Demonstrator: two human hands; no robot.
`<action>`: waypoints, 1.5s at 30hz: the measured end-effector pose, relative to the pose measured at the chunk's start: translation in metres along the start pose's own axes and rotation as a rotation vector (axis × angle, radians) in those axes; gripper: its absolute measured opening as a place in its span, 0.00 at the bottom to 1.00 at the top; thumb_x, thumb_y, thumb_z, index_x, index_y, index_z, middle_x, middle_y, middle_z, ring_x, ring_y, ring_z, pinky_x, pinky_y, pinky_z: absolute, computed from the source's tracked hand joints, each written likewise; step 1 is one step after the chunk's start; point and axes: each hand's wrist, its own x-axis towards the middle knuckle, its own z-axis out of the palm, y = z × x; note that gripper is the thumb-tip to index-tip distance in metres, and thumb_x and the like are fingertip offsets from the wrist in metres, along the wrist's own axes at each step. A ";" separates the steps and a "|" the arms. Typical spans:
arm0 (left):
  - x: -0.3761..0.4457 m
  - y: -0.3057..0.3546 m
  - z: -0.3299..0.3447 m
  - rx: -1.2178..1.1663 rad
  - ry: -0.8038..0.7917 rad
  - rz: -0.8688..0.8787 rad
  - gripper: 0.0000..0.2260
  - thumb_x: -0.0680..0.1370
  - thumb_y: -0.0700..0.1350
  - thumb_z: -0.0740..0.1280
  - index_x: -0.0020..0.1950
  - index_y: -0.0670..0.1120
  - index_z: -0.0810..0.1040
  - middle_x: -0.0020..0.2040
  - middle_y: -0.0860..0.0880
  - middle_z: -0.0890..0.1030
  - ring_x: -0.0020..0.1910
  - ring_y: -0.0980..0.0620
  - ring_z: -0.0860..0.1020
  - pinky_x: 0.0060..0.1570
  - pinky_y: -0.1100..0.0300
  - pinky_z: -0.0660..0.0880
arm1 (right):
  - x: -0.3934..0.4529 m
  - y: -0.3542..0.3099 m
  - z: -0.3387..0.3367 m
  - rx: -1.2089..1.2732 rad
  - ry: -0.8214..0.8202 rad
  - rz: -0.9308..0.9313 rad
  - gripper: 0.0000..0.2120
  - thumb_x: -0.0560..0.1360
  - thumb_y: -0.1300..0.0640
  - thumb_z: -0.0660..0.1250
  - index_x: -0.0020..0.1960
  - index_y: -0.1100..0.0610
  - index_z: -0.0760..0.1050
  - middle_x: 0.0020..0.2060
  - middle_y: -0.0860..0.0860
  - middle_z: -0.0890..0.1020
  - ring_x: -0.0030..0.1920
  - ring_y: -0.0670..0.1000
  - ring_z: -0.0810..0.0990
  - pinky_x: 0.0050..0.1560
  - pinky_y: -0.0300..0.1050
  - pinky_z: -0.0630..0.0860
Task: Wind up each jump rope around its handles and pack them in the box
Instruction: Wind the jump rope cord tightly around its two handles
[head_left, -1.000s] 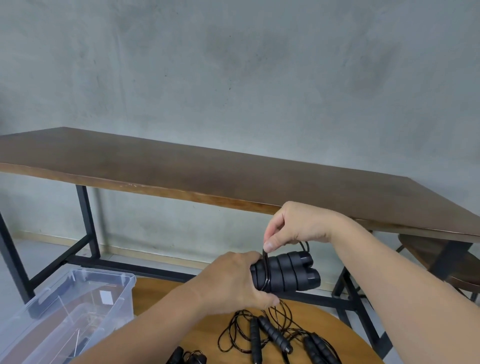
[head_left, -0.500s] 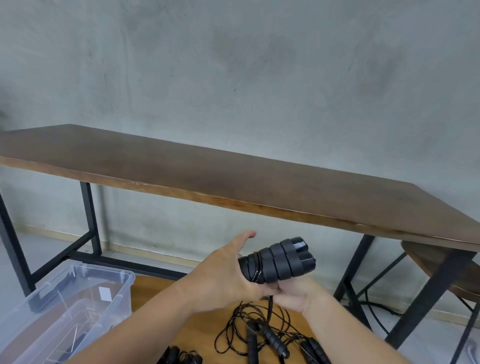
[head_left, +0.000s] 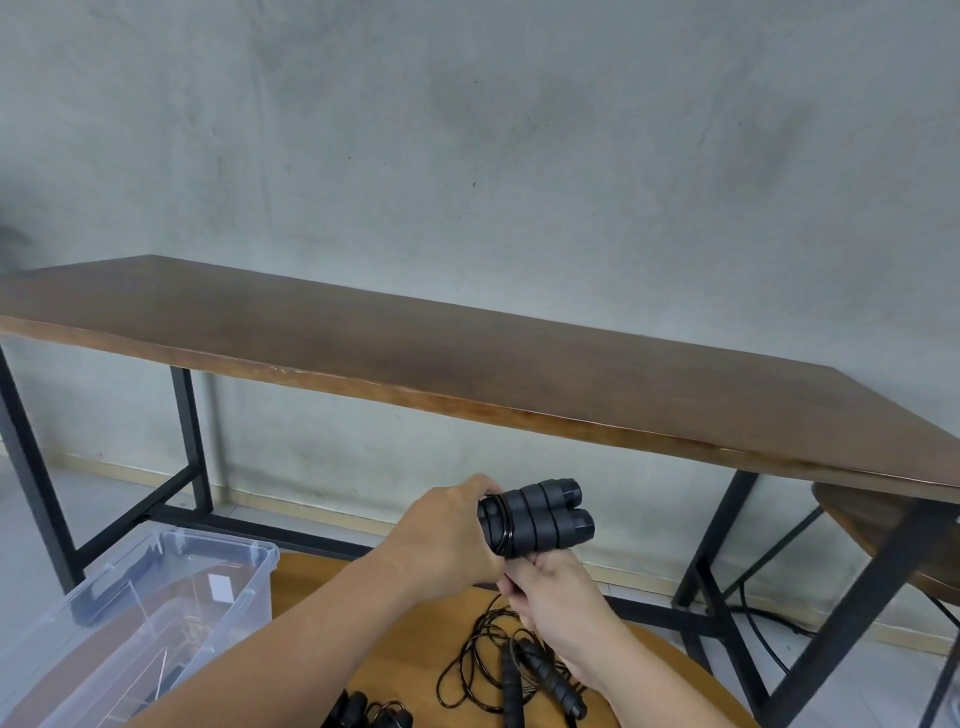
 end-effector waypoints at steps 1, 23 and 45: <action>0.001 0.000 0.000 0.027 0.003 -0.004 0.25 0.70 0.45 0.73 0.65 0.53 0.69 0.44 0.55 0.77 0.44 0.54 0.77 0.37 0.69 0.71 | -0.001 -0.001 0.000 -0.013 -0.022 0.004 0.17 0.83 0.54 0.58 0.37 0.57 0.72 0.22 0.45 0.64 0.24 0.45 0.58 0.28 0.38 0.56; -0.015 -0.005 0.003 0.438 -0.155 0.137 0.21 0.72 0.47 0.70 0.61 0.51 0.65 0.48 0.50 0.78 0.44 0.49 0.75 0.39 0.57 0.70 | -0.001 -0.098 -0.045 -0.886 -0.213 -0.253 0.07 0.69 0.49 0.77 0.40 0.52 0.84 0.38 0.45 0.85 0.42 0.45 0.83 0.47 0.45 0.82; -0.035 0.012 -0.012 -0.127 -0.129 0.125 0.23 0.69 0.43 0.74 0.59 0.56 0.69 0.42 0.56 0.77 0.38 0.58 0.76 0.35 0.67 0.73 | 0.040 -0.024 -0.050 0.592 -0.352 0.094 0.05 0.75 0.59 0.69 0.42 0.60 0.79 0.34 0.55 0.82 0.33 0.51 0.81 0.33 0.45 0.81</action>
